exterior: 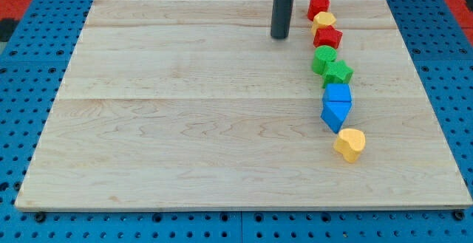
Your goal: Adjust the green star to form a vertical line with a group of blocks
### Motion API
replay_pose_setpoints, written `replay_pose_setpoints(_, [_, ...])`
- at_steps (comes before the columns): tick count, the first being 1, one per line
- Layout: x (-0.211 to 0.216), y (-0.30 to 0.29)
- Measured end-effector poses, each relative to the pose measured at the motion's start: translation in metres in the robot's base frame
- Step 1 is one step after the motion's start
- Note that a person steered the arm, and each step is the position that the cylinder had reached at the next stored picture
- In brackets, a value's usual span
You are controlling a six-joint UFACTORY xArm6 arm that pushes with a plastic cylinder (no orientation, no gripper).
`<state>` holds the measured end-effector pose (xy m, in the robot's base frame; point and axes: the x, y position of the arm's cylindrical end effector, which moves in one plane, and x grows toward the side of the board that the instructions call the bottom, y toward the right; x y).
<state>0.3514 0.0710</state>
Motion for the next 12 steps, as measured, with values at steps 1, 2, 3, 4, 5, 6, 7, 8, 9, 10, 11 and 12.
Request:
replay_pose_setpoints(1, [0.129, 0.002])
replay_pose_setpoints(2, [0.225, 0.002])
replay_pose_setpoints(3, [0.267, 0.01])
replay_pose_setpoints(4, [0.267, 0.011])
replay_pose_setpoints(5, [0.268, 0.016])
replay_pose_setpoints(6, [0.267, 0.047])
replay_pose_setpoints(7, [0.204, 0.042])
replay_pose_setpoints(8, [0.159, 0.0])
replay_pose_setpoints(9, [0.127, -0.021])
replay_pose_setpoints(10, [0.12, -0.075])
replay_pose_setpoints(11, [0.073, -0.15])
replay_pose_setpoints(12, [0.002, -0.161])
